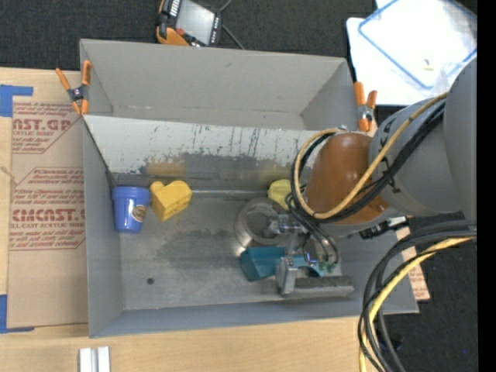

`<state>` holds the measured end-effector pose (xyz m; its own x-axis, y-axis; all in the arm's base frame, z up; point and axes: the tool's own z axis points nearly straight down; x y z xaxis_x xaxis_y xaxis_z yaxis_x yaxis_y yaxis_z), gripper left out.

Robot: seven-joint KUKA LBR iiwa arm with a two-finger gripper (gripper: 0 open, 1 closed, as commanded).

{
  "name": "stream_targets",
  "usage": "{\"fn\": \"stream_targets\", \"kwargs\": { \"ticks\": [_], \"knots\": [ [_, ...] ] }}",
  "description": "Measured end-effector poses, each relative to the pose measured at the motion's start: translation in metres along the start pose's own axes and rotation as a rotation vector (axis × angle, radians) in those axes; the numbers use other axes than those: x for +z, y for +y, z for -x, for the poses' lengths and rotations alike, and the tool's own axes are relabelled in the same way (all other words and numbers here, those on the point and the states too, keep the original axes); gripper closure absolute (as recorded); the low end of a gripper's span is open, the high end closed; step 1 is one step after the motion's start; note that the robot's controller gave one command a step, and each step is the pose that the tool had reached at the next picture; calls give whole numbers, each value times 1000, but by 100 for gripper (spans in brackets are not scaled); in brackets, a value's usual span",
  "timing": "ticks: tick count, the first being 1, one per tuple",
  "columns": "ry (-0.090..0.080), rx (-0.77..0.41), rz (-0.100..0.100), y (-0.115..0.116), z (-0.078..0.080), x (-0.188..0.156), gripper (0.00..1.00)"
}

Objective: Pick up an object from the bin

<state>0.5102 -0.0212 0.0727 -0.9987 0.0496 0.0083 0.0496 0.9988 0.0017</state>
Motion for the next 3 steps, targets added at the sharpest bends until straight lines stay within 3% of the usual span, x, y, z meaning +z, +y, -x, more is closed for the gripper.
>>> {"fn": "stream_targets", "kwargs": {
  "ticks": [1,2,3],
  "knots": [
    [-24,-98,0,-2,0,-48,0],
    [-5,22,2,-19,-25,-27,0],
    [-21,-143,1,-22,-11,3,0]
  ]
}}
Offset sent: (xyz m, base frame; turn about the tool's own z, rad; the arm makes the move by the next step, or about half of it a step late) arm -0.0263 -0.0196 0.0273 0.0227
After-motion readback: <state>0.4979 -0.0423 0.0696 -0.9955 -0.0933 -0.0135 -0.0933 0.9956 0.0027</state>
